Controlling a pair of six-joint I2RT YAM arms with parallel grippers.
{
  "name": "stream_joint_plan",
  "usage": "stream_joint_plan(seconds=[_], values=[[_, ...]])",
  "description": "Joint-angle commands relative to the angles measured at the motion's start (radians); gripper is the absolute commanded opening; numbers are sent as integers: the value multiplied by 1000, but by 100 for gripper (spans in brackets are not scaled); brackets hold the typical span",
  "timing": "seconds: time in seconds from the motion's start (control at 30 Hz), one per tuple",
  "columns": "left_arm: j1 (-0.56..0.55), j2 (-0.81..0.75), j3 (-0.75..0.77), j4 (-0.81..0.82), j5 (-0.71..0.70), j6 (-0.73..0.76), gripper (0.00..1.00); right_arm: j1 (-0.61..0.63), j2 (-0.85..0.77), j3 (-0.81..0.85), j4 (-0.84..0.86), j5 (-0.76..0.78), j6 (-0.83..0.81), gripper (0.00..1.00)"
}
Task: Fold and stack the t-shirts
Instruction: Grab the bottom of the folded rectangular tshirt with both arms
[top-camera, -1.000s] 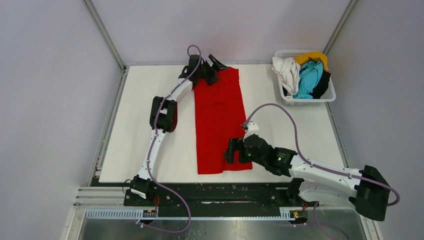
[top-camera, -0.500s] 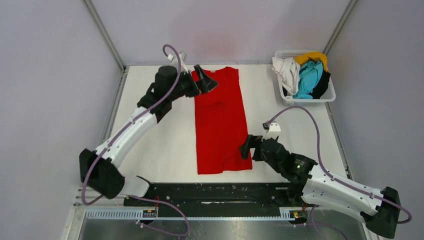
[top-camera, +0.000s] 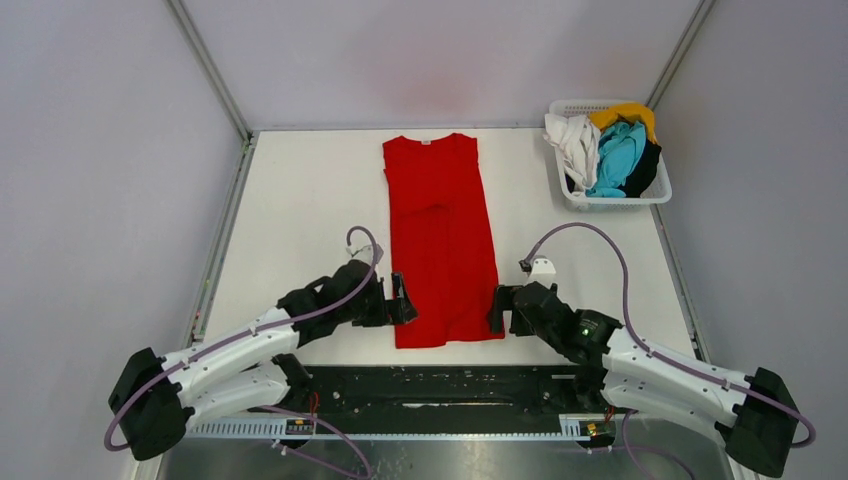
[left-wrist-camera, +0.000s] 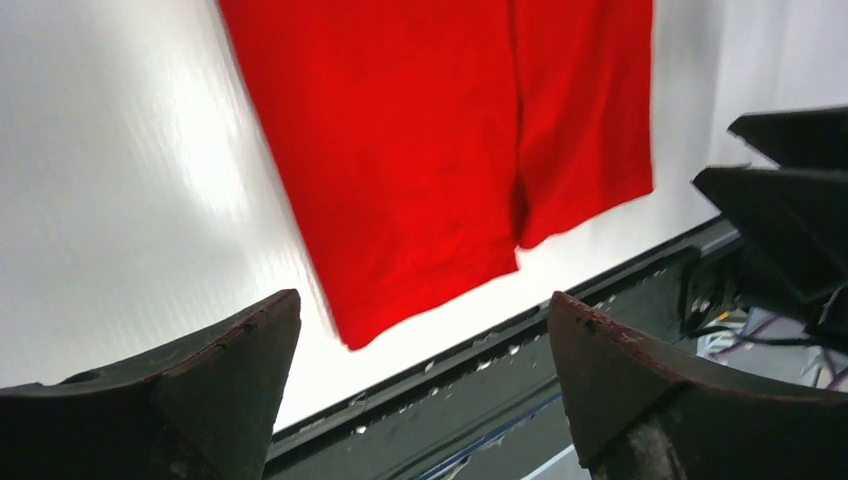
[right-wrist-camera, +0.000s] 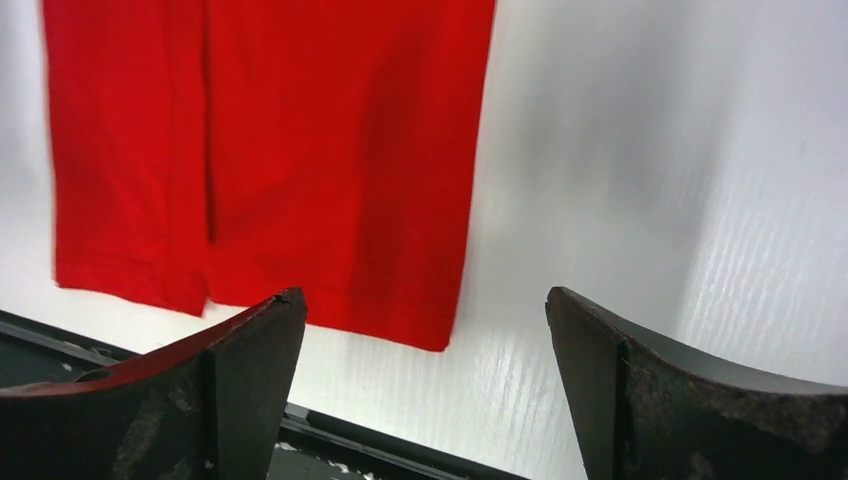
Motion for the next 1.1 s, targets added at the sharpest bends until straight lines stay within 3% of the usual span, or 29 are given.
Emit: stream_joint_plan(seconds=[0.0, 0.37, 0.57, 0.6, 0.63, 0.67, 0.87, 0.93, 1.07], values=[[-66, -18, -89, 67, -9, -107, 89, -5, 56, -38, 50, -96, 8, 98], [-125, 150, -137, 116, 6, -162, 47, -5, 289, -11, 129, -206, 4, 63], [-130, 214, -133, 133, -19, -160, 29, -5, 352, 8, 127, -230, 4, 53], [-132, 222, -135, 138, -19, -161, 22, -5, 355, 8, 126, -232, 6, 49], [-132, 229, -133, 139, -17, -162, 6, -5, 353, 10, 123, -238, 10, 46], [-132, 233, -132, 137, -13, -159, 0, -4, 350, 13, 116, -245, 12, 42], [-165, 141, -154, 79, 57, -164, 0, -1, 278, -9, 49, -370, 35, 12], [-189, 81, -169, 66, 90, -179, 0, 16, 231, -26, 35, -424, 54, 6], [-210, -41, -173, 67, 156, -181, 0, 61, 141, -37, 3, -491, 104, 4]])
